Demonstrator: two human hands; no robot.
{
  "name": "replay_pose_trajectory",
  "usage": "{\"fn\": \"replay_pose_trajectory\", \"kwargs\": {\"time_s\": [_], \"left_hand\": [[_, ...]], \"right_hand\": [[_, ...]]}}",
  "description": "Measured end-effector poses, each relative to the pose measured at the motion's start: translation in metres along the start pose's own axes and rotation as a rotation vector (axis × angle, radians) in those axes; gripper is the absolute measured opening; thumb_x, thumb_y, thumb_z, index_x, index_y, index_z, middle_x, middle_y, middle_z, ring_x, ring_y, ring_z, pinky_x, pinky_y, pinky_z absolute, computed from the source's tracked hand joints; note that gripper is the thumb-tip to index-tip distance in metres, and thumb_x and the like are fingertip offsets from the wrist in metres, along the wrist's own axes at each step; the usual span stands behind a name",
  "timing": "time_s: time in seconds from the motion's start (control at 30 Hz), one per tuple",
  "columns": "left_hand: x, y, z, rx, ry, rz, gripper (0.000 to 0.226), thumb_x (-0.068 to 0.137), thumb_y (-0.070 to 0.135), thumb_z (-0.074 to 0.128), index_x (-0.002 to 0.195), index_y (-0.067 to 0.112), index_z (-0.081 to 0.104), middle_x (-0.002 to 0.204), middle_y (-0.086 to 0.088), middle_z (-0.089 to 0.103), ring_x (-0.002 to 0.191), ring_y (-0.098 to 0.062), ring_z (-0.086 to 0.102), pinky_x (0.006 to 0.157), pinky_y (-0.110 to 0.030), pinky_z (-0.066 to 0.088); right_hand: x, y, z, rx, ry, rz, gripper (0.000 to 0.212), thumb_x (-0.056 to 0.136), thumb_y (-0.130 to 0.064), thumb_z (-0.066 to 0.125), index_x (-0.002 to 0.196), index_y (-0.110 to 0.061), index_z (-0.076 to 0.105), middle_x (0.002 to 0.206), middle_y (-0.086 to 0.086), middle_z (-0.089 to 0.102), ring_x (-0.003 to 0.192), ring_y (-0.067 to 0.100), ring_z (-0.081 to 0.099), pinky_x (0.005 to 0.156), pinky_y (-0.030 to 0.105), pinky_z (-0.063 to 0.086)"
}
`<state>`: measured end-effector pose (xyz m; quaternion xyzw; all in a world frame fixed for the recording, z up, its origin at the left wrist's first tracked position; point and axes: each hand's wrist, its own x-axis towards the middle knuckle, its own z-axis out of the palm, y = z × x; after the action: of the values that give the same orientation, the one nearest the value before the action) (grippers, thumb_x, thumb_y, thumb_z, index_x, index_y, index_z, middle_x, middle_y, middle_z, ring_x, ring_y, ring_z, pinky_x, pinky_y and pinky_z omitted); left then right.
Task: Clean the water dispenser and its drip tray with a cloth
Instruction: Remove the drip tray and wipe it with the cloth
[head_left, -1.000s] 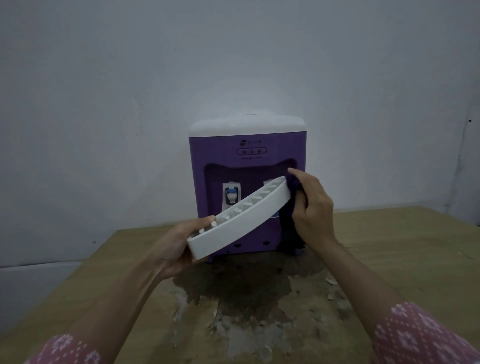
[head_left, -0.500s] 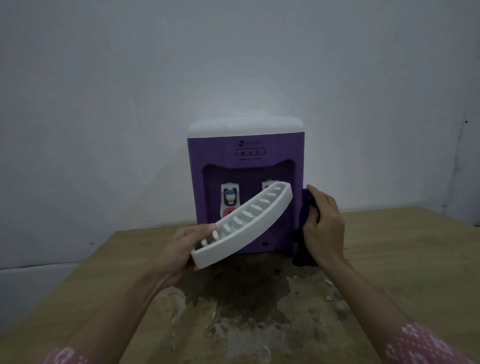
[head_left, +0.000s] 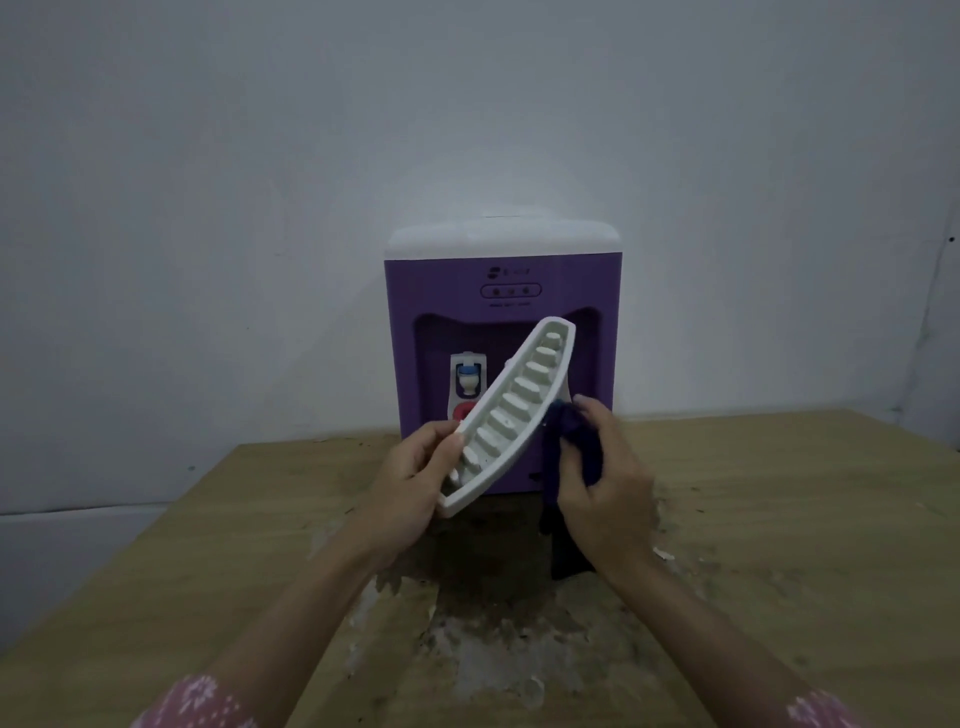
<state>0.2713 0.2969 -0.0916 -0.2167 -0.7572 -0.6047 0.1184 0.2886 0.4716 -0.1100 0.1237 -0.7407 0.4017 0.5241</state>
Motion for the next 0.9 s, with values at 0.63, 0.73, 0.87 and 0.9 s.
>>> {"fn": "replay_pose_trajectory", "kwargs": {"time_s": [0.63, 0.73, 0.87, 0.9], "left_hand": [[-0.007, -0.001, 0.014, 0.14, -0.001, 0.054, 0.024, 0.096, 0.03, 0.04, 0.116, 0.024, 0.052, 0.093, 0.008, 0.059, 0.07, 0.01, 0.054, 0.057, -0.006, 0.043], [-0.006, -0.003, 0.018, 0.096, 0.021, 0.049, 0.023, 0.097, 0.028, 0.039, 0.116, 0.023, 0.051, 0.092, 0.008, 0.06, 0.069, 0.01, 0.055, 0.058, -0.006, 0.043], [-0.003, -0.005, 0.017, 0.098, 0.019, 0.045, 0.025, 0.097, 0.027, 0.039, 0.117, 0.021, 0.052, 0.1, 0.009, 0.062, 0.083, 0.009, 0.058, 0.069, -0.009, 0.047], [-0.004, -0.005, 0.016, 0.108, 0.008, 0.04, 0.025, 0.097, 0.027, 0.039, 0.118, 0.021, 0.052, 0.101, 0.009, 0.062, 0.084, 0.008, 0.058, 0.07, -0.009, 0.048]], "right_hand": [[0.005, -0.007, 0.004, -0.066, -0.088, 0.071, 0.035, 0.087, -0.001, 0.055, 0.121, -0.009, 0.058, 0.121, 0.007, 0.059, 0.107, 0.021, 0.052, 0.092, 0.038, 0.048], [-0.012, -0.01, 0.008, 0.021, -0.137, -0.023, 0.038, 0.087, -0.004, 0.057, 0.124, -0.01, 0.055, 0.126, 0.005, 0.057, 0.11, 0.017, 0.053, 0.096, 0.024, 0.041], [-0.029, -0.009, 0.001, -0.004, -0.333, -0.317, 0.035, 0.086, -0.009, 0.052, 0.121, -0.01, 0.059, 0.122, 0.004, 0.061, 0.092, 0.022, 0.06, 0.082, 0.026, 0.049], [-0.027, -0.007, -0.001, -0.037, -0.337, -0.36, 0.035, 0.085, -0.007, 0.053, 0.119, -0.01, 0.06, 0.118, 0.003, 0.063, 0.088, 0.023, 0.061, 0.077, 0.029, 0.051]]}}
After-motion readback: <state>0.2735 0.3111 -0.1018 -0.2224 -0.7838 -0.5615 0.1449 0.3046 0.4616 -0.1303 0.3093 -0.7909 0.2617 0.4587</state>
